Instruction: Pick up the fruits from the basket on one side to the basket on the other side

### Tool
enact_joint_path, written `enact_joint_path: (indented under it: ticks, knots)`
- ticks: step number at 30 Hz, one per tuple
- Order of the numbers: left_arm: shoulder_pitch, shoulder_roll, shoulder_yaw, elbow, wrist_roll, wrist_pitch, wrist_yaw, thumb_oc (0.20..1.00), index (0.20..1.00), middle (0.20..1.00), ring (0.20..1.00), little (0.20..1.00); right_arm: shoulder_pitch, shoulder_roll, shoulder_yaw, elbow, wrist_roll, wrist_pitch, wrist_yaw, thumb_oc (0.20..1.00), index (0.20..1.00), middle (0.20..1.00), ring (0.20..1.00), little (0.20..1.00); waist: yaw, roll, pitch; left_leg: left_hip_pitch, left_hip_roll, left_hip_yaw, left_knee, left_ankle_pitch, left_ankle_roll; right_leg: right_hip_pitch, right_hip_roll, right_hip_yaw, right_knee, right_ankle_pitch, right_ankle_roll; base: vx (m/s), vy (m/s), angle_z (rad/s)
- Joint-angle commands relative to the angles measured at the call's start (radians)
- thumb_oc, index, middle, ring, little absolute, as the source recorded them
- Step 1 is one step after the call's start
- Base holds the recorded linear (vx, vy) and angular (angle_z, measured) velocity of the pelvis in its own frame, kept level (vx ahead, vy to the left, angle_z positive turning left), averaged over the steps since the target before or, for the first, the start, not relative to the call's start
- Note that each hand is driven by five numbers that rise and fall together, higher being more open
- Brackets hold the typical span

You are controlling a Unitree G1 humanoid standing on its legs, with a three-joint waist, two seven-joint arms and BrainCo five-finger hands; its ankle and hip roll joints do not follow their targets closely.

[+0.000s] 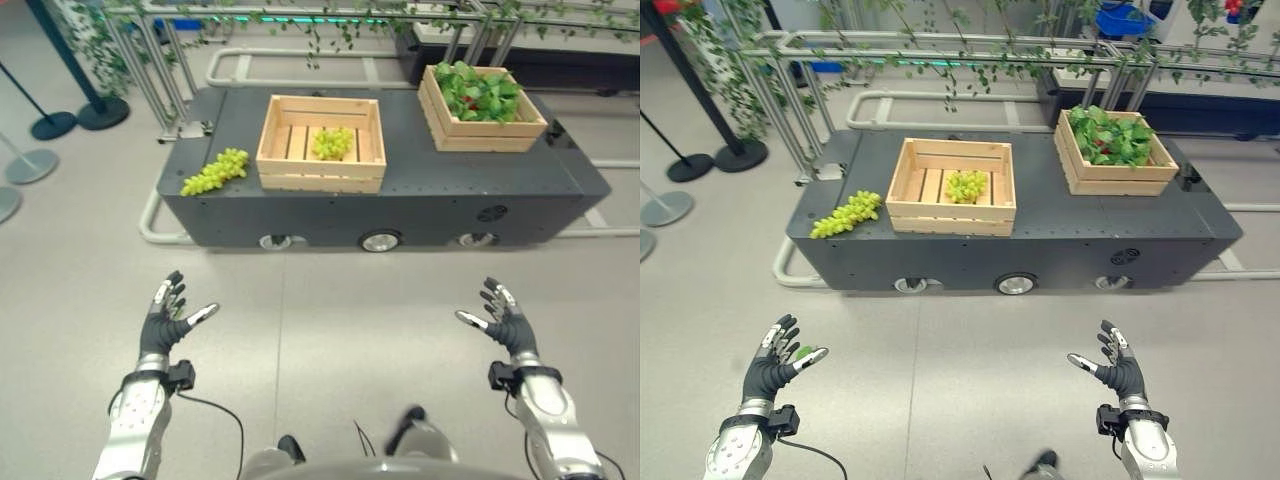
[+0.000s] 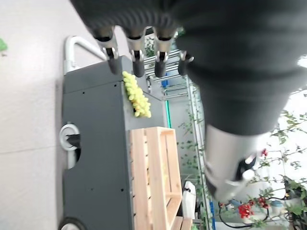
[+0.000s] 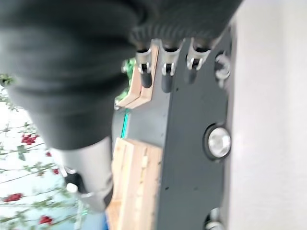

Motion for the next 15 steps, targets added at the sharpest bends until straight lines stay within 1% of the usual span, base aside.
enact_joint_path:
  ticks: [1,4,6,9,10,11,12,13,14,15]
  knots:
    - [-0.022,0.016,-0.003,-0.099,0.030,-0.045,0.016,1.000,1.000,1.000,1.000,1.000,-0.048,-0.022,-0.035,-0.040,0.012,-0.044,-0.014,1.000,1.000,1.000,1.000,1.000,-0.020,-0.016,-0.029,-0.012,-0.030,-0.109,-0.070,0.018,0.003,-0.059,-0.029,0.106,-0.019,0.136,0.171,0.05,-0.146,-0.81]
    - [-0.028,0.014,-0.012,-0.098,0.031,-0.048,0.012,1.000,1.000,1.000,1.000,1.000,-0.045,-0.029,-0.041,-0.046,0.012,-0.046,-0.013,1.000,1.000,1.000,1.000,1.000,-0.025,-0.011,-0.035,-0.014,-0.016,-0.101,-0.062,0.017,-0.006,-0.049,-0.015,0.125,-0.040,0.128,0.171,0.03,-0.151,-0.61]
    - [-0.040,0.009,-0.029,-0.091,0.031,-0.051,0.016,1.000,1.000,1.000,1.000,1.000,-0.042,-0.033,-0.045,-0.052,0.006,-0.047,-0.019,1.000,1.000,1.000,1.000,1.000,-0.033,-0.006,-0.045,-0.015,-0.007,-0.099,-0.055,0.016,-0.015,-0.023,-0.003,0.140,-0.060,0.091,0.171,0.06,-0.153,-0.60]
    - [-0.048,-0.004,-0.034,-0.081,0.025,-0.048,0.019,1.000,1.000,1.000,1.000,1.000,-0.033,-0.037,-0.047,-0.057,0.006,-0.047,-0.015,1.000,1.000,1.000,1.000,1.000,-0.037,-0.002,-0.046,-0.010,0.000,-0.101,-0.049,0.015,-0.022,-0.012,-0.004,0.143,-0.058,0.073,0.171,0.05,-0.130,-0.22]
    - [-0.054,-0.005,-0.036,-0.078,0.027,-0.046,0.021,1.000,1.000,1.000,1.000,1.000,-0.029,-0.039,-0.051,-0.060,0.003,-0.048,-0.015,1.000,1.000,1.000,1.000,1.000,-0.042,0.002,-0.047,-0.012,0.008,-0.102,-0.039,0.011,-0.027,-0.006,-0.002,0.140,-0.054,0.047,0.171,0.06,-0.158,-0.02]
    - [-0.062,-0.008,-0.038,-0.071,0.027,-0.047,0.024,1.000,1.000,1.000,1.000,1.000,-0.026,-0.043,-0.057,-0.059,0.006,-0.049,-0.017,1.000,1.000,1.000,1.000,1.000,-0.048,0.006,-0.047,-0.020,0.020,-0.107,-0.013,0.001,-0.032,0.003,0.003,0.136,-0.045,0.016,0.168,0.05,-0.157,0.05]
    - [-0.068,-0.009,-0.043,-0.069,0.022,-0.047,0.024,1.000,1.000,1.000,1.000,1.000,-0.025,-0.046,-0.060,-0.057,0.011,-0.051,-0.018,1.000,1.000,1.000,1.000,1.000,-0.050,0.007,-0.043,-0.026,0.028,-0.107,0.014,-0.004,-0.037,0.010,0.004,0.134,-0.037,0.005,0.164,0.03,-0.170,0.15]
    - [-0.074,-0.010,-0.049,-0.066,0.019,-0.048,0.023,1.000,1.000,1.000,1.000,1.000,-0.023,-0.051,-0.064,-0.059,0.011,-0.053,-0.018,1.000,1.000,1.000,1.000,1.000,-0.054,0.009,-0.037,-0.046,0.045,-0.113,0.064,-0.019,-0.043,0.022,0.008,0.125,-0.030,-0.022,0.157,0.02,-0.234,0.36]
    - [-0.075,-0.013,-0.056,-0.064,0.006,-0.053,0.021,1.000,1.000,1.000,1.000,1.000,-0.019,-0.063,-0.070,-0.063,0.012,-0.057,-0.019,1.000,1.000,1.000,1.000,1.000,-0.054,0.008,-0.021,-0.084,0.076,-0.119,0.157,-0.025,-0.064,0.048,0.020,0.124,-0.030,-0.064,0.140,0.00,-0.202,0.45]
    - [-0.075,-0.013,-0.056,-0.063,0.006,-0.053,0.020,1.000,1.000,1.000,1.000,1.000,-0.019,-0.063,-0.070,-0.063,0.013,-0.057,-0.019,1.000,1.000,1.000,1.000,1.000,-0.055,0.011,-0.020,-0.089,0.081,-0.121,0.166,-0.029,-0.066,0.049,0.023,0.121,-0.030,-0.067,0.138,0.00,-0.192,0.50]
